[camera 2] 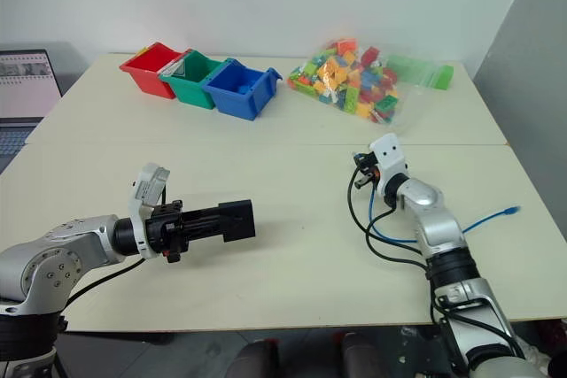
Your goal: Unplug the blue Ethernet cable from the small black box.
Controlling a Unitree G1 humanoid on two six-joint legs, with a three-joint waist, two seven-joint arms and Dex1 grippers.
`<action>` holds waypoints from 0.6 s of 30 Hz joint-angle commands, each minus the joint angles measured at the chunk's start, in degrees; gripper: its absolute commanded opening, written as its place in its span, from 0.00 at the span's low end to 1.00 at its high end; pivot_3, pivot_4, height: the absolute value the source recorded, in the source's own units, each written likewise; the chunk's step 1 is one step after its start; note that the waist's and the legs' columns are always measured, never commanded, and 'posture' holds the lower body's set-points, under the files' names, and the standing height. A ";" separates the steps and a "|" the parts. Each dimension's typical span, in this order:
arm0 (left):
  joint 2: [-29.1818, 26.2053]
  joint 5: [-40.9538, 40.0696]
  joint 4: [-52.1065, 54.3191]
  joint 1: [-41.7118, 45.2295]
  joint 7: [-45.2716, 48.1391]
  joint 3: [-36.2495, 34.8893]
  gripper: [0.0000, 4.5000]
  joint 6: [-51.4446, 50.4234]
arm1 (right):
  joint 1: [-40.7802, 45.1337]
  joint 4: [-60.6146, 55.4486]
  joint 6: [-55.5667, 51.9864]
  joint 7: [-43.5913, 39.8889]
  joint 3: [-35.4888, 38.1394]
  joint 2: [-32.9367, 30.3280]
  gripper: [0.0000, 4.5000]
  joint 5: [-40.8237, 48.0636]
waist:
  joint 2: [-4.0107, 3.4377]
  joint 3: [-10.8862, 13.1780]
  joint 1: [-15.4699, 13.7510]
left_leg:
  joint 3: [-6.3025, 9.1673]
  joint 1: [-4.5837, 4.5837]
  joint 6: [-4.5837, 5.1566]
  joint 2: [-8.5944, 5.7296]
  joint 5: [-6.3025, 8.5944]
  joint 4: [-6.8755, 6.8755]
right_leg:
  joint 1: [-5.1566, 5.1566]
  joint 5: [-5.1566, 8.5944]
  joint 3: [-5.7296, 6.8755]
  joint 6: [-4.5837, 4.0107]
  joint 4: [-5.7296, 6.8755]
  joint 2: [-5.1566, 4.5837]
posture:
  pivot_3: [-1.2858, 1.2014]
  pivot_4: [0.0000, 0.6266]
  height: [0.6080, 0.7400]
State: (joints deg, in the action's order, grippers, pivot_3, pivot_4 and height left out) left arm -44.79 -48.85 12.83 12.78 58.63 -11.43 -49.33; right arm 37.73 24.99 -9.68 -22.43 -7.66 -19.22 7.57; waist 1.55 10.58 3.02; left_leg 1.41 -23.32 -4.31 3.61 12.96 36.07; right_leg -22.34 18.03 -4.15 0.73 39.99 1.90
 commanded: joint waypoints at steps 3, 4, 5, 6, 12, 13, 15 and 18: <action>1.58 3.17 1.16 -0.26 -2.72 -0.46 0.17 4.33 | 2.97 3.24 3.71 0.86 2.81 0.49 0.34 -1.67 | 0.00 0.00 -0.05 | 0.00 -0.04 0.00 -0.01 0.00 0.00 | -0.01 0.00 0.00 0.00 -0.02 -0.03 | 0.52 0.24 1.00; 2.88 4.54 0.14 0.26 -4.91 -0.95 0.17 5.92 | 2.49 0.97 3.10 -0.46 3.23 -0.08 0.41 -0.97 | 0.00 0.00 -0.10 | 0.01 -0.04 0.00 -0.01 0.00 0.00 | -0.01 0.00 0.01 0.00 -0.02 -0.03 | 0.52 0.24 1.00; 3.86 5.58 -0.61 0.68 -6.48 -1.27 0.17 7.07 | 2.15 -0.63 2.67 -1.48 3.58 -0.48 0.46 -0.52 | -0.01 0.00 -0.14 | 0.01 -0.04 0.00 -0.01 0.00 0.00 | -0.01 0.00 0.01 0.00 -0.01 -0.04 | 0.52 0.24 1.00; 4.92 7.02 -1.56 1.28 -8.05 -1.43 0.17 8.82 | 1.49 -3.22 2.27 -3.22 3.63 -1.06 0.51 0.09 | -0.02 0.01 -0.18 | 0.02 -0.04 0.00 -0.02 0.00 0.00 | -0.01 0.00 0.02 -0.01 -0.01 -0.04 | 0.52 0.24 1.00; 12.47 25.12 -16.72 9.50 -24.68 -1.36 0.17 30.80 | -3.79 -27.52 -10.69 -20.84 -0.12 -5.99 0.75 11.43 | 0.00 0.00 -0.88 | 0.10 -0.01 0.00 0.02 0.00 0.03 | 0.02 -0.01 0.08 -0.01 0.05 0.00 | 0.52 0.24 1.00; 13.06 28.33 -20.51 11.05 -26.62 -0.96 0.17 35.95 | -4.06 -31.55 -13.58 -22.47 -0.92 -7.04 0.75 12.81 | -0.03 0.01 -1.11 | 0.09 -0.01 0.00 0.06 0.00 0.04 | 0.02 -0.01 0.06 -0.01 0.03 0.02 | 0.52 0.24 1.00; 14.15 32.70 -27.06 13.58 -29.96 -0.74 0.17 43.08 | -3.80 -36.19 -17.67 -23.29 -2.11 -8.66 0.75 13.19 | -0.02 0.01 -1.02 | 0.07 -0.02 0.00 0.02 0.00 0.04 | 0.01 -0.01 0.08 -0.01 0.03 0.01 | 0.52 0.24 1.00; 15.31 35.66 -38.44 17.61 -33.37 -1.48 0.17 50.34 | -1.89 -40.47 -22.42 -23.08 -3.43 -10.30 0.75 12.34 | 0.00 0.00 -1.34 | 0.05 -0.03 0.00 -0.03 0.00 0.05 | 0.02 -0.01 0.08 0.00 0.02 -0.05 | 0.52 0.24 1.00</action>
State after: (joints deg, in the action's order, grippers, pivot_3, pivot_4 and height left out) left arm -29.63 -15.40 -20.94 28.65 27.44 -11.66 -4.34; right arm 33.95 -11.44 -29.35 -45.23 -11.45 -28.74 19.28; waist 1.55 10.58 1.68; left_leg 1.47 -23.37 -4.31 3.57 12.96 36.15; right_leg -22.32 18.01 -4.06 0.74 40.00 1.85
